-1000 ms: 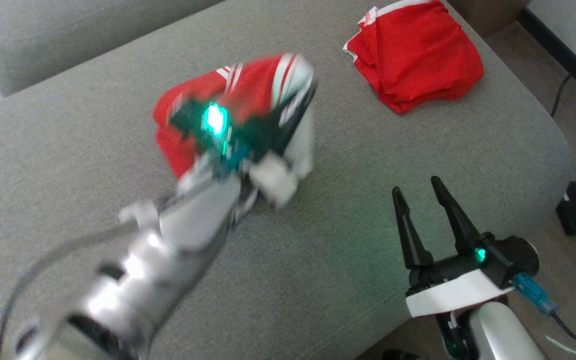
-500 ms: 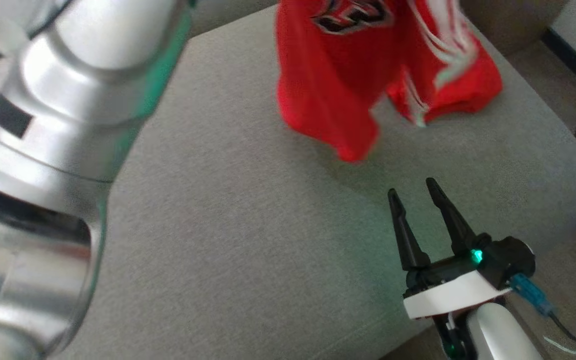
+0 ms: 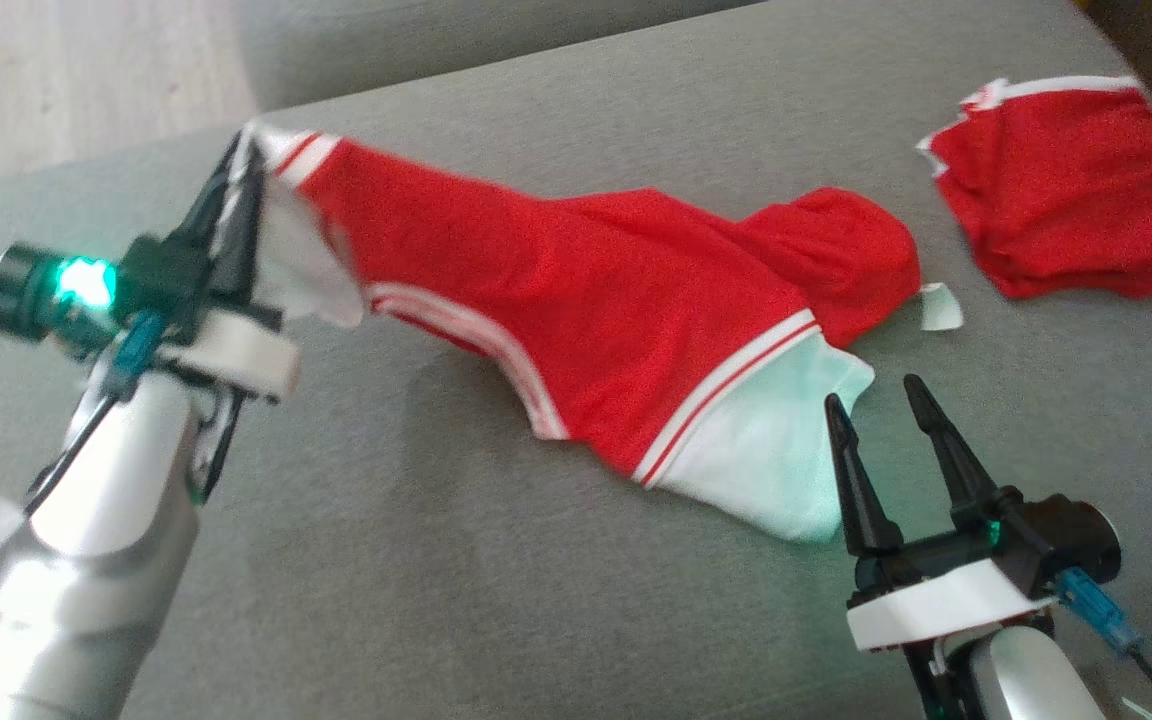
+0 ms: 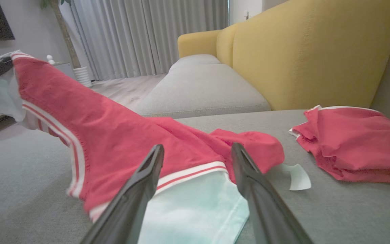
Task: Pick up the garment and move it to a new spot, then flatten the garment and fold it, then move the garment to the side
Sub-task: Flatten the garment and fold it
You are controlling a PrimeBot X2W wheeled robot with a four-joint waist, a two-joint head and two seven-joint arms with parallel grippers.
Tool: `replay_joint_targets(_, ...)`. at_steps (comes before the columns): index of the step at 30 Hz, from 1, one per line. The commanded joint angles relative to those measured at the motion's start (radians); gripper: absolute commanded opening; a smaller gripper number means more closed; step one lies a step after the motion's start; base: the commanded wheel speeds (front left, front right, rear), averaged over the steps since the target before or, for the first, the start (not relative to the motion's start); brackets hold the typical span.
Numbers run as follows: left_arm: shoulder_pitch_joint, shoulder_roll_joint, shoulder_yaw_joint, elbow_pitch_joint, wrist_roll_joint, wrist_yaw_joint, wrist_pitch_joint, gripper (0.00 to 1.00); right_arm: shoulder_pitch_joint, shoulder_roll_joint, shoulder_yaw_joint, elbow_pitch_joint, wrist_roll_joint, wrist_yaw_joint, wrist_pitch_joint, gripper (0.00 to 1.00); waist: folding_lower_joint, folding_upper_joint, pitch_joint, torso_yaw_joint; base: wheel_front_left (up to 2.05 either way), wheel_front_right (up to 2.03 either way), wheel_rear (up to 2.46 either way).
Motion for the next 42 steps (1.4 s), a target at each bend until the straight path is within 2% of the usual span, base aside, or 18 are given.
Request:
replay_joint_targets(1, -0.050, 0.045, 0.065, -0.054, 0.001, 0.015, -0.005, 0.00, -0.007, -0.004, 0.016, -0.033, -0.010, -0.005, -0.004, 1.00, 0.0000, 0.0000, 0.028, 0.042, 0.00, 0.00, 0.00)
replay_joint_targets(3, -0.014, 0.059, 0.094, -0.073, 0.011, 0.025, -0.005, 0.00, -0.009, -0.004, 0.012, -0.033, -0.019, -0.005, -0.004, 1.00, 0.0000, 0.0000, 0.038, 0.057, 0.00, 0.00, 0.00)
replay_joint_targets(4, 0.000, 0.060, 0.109, -0.086, 0.013, 0.027, -0.005, 0.09, -0.011, -0.004, 0.009, -0.034, -0.023, -0.005, -0.004, 1.00, 0.0000, 0.0000, 0.042, 0.064, 0.00, 0.00, 0.00)
replay_joint_targets(5, 0.012, 0.059, 0.123, -0.095, 0.013, 0.028, -0.005, 0.47, -0.013, -0.004, 0.006, -0.034, -0.025, -0.005, -0.004, 1.00, 0.0000, 0.0000, 0.044, 0.069, 0.00, 0.00, 0.00)
replay_joint_targets(6, 0.022, 0.056, 0.136, -0.101, 0.015, 0.030, -0.005, 1.00, -0.015, -0.004, 0.004, -0.034, -0.028, -0.005, -0.004, 1.00, 0.0000, 0.0000, 0.045, 0.074, 0.00, 0.00, 0.00)
replay_joint_targets(10, 0.062, 0.035, 0.188, -0.153, 0.025, 0.050, -0.005, 1.00, -0.018, -0.004, -0.002, -0.036, -0.037, -0.005, -0.004, 1.00, 0.0000, 0.0000, 0.046, 0.085, 0.00, 0.00, 0.00)
replay_joint_targets(15, 0.169, -0.045, 0.213, -0.262, 0.021, 0.077, -0.005, 1.00, -0.008, -0.004, -0.022, -0.043, -0.045, -0.005, -0.004, 1.00, 0.0000, 0.0000, 0.042, 0.096, 0.00, 0.00, 0.00)
replay_joint_targets(20, 0.311, -0.161, 0.126, -0.312, -0.010, 0.017, -0.005, 1.00, -0.002, -0.004, -0.040, -0.053, -0.045, -0.005, -0.004, 1.00, 0.0000, 0.0000, 0.046, 0.100, 0.00, 0.00, 0.00)
replay_joint_targets(24, 0.377, -0.230, 0.028, -0.251, -0.039, -0.038, 0.025, 1.00, -0.006, -0.004, -0.046, -0.058, -0.045, -0.005, -0.004, 1.00, 0.0000, 0.0000, 0.057, 0.101, 0.00, 0.00, 0.00)
replay_joint_targets(29, 0.378, -0.271, -0.044, -0.128, -0.122, -0.093, 0.104, 1.00, -0.015, -0.004, -0.039, -0.059, -0.045, -0.005, -0.004, 1.00, 0.0000, 0.0000, 0.072, 0.090, 0.00, 0.00, 0.00)
replay_joint_targets(33, 0.337, -0.278, -0.084, -0.029, -0.164, -0.088, 0.158, 1.00, -0.024, -0.004, -0.028, -0.054, -0.045, -0.005, -0.004, 1.00, 0.0000, 0.0000, 0.080, 0.069, 0.00, 0.00, 0.00)
replay_joint_targets(37, 0.308, -0.279, -0.130, 0.000, -0.234, -0.092, 0.145, 1.00, -0.027, -0.004, -0.030, -0.053, -0.043, -0.005, -0.004, 1.00, 0.0000, 0.0000, 0.080, 0.052, 0.00, 0.00, 0.00)
replay_joint_targets(38, 0.302, -0.279, -0.143, 0.006, -0.245, -0.094, 0.137, 0.64, -0.026, -0.004, -0.031, -0.052, -0.044, -0.005, -0.004, 1.00, 0.0000, 0.0000, 0.078, 0.050, 0.00, 0.00, 0.00)
replay_joint_targets(40, 0.294, -0.280, -0.165, 0.023, -0.270, -0.099, 0.128, 0.00, -0.023, -0.004, -0.034, -0.048, -0.045, -0.005, -0.004, 1.00, 0.0000, 0.0000, 0.073, 0.047, 0.00, 0.00, 0.00)
replay_joint_targets(42, 0.290, -0.280, -0.185, 0.040, -0.290, -0.107, 0.121, 0.00, -0.019, -0.004, -0.035, -0.044, -0.045, -0.005, -0.004, 1.00, 0.0000, 0.0000, 0.064, 0.047, 0.00, 0.00, 0.00)
